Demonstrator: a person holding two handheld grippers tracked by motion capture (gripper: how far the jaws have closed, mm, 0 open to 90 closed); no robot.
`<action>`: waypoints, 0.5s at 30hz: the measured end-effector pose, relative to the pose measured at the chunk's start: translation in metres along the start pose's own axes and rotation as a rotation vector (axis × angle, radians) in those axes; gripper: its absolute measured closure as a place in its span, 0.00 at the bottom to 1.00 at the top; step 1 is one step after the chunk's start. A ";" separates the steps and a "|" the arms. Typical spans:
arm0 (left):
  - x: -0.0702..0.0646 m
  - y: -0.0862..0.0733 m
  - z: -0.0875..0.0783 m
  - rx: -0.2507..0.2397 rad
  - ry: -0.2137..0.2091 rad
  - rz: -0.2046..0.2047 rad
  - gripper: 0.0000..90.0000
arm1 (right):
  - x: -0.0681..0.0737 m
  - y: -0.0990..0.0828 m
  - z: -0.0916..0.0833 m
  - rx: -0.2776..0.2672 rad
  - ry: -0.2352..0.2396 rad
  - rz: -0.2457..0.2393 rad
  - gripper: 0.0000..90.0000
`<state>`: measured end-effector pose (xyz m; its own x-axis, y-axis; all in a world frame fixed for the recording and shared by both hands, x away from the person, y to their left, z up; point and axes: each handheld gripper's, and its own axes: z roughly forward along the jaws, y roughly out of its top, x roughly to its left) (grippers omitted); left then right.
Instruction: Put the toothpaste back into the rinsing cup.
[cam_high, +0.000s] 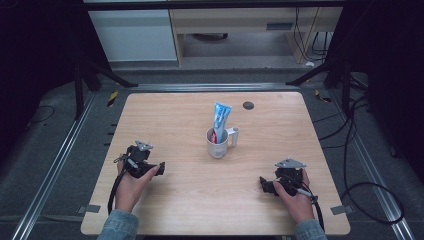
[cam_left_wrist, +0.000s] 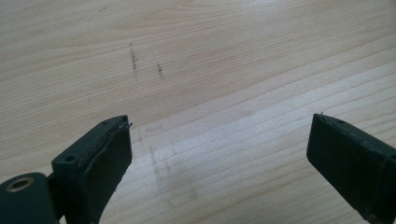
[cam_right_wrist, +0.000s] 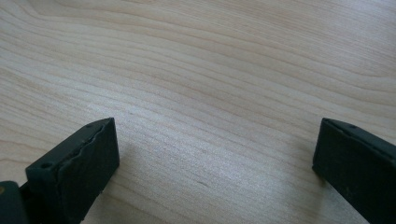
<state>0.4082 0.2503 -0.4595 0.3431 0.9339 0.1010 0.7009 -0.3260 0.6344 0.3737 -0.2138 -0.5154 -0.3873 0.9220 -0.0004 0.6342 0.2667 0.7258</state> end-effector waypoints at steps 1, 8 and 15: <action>0.002 -0.001 0.001 0.000 0.000 -0.003 0.07 | 0.000 0.000 0.000 0.000 0.000 0.000 0.01; 0.015 -0.004 0.008 -0.001 0.006 -0.030 0.07 | 0.000 0.000 0.000 0.000 0.000 0.000 0.01; 0.028 -0.007 0.018 0.001 -0.001 -0.063 0.07 | 0.000 0.000 0.000 0.000 0.000 0.000 0.01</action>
<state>0.4246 0.2760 -0.4748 0.2986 0.9525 0.0602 0.7216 -0.2666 0.6389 0.3737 -0.2138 -0.5154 -0.3874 0.9219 -0.0002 0.6342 0.2667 0.7257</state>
